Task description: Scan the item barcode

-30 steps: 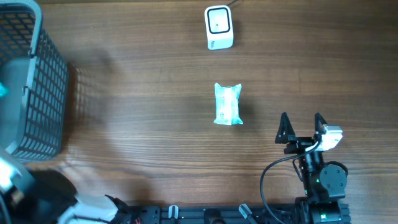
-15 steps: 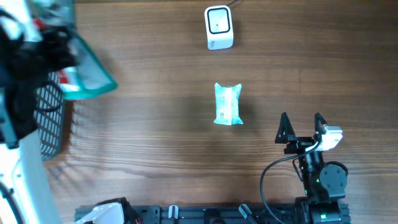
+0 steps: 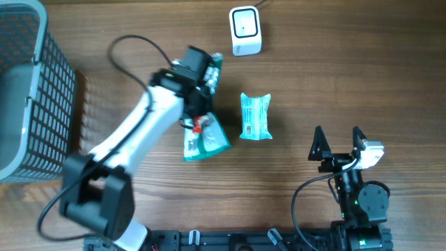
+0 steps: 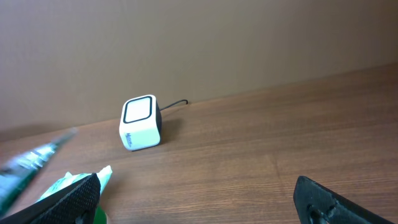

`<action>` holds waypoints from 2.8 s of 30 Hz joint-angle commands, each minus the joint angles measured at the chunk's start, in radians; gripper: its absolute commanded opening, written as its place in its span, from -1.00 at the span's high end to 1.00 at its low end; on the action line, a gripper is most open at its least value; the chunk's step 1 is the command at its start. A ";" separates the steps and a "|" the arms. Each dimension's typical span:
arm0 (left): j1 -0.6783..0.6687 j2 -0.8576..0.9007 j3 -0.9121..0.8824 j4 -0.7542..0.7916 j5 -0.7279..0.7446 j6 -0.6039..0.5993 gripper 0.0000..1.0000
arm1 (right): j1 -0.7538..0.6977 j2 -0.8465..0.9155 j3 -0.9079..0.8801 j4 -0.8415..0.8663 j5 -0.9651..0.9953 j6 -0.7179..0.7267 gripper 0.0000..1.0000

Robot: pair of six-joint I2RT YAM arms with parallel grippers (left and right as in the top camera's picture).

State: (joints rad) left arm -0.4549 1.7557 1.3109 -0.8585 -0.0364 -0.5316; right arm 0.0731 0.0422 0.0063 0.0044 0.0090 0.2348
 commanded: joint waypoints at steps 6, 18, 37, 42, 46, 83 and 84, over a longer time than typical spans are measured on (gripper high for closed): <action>-0.089 0.104 -0.017 0.111 -0.070 -0.021 0.11 | -0.001 -0.002 -0.001 0.005 0.013 0.004 -0.99; -0.084 0.068 -0.013 0.081 -0.070 0.103 -0.93 | -0.001 -0.002 -0.001 0.005 0.013 0.003 -1.00; 0.434 -0.140 0.069 -0.025 -0.140 0.214 -1.00 | -0.001 -0.002 -0.001 0.005 0.013 0.004 -0.99; 0.532 -0.140 0.069 -0.025 -0.140 0.214 -1.00 | -0.001 -0.002 -0.001 0.005 0.013 0.004 -1.00; 0.550 -0.140 0.069 -0.025 -0.141 0.214 -1.00 | -0.001 -0.002 -0.001 0.005 0.013 0.003 -1.00; 0.550 -0.140 0.069 -0.025 -0.140 0.214 -1.00 | -0.001 -0.002 -0.001 0.005 0.013 0.004 -0.99; 0.550 -0.140 0.069 -0.025 -0.141 0.214 -1.00 | -0.001 -0.002 -0.001 0.005 0.017 0.002 -0.99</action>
State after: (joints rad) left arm 0.0883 1.6234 1.3689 -0.8829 -0.1677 -0.3340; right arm 0.0731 0.0422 0.0063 0.0044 0.0090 0.2352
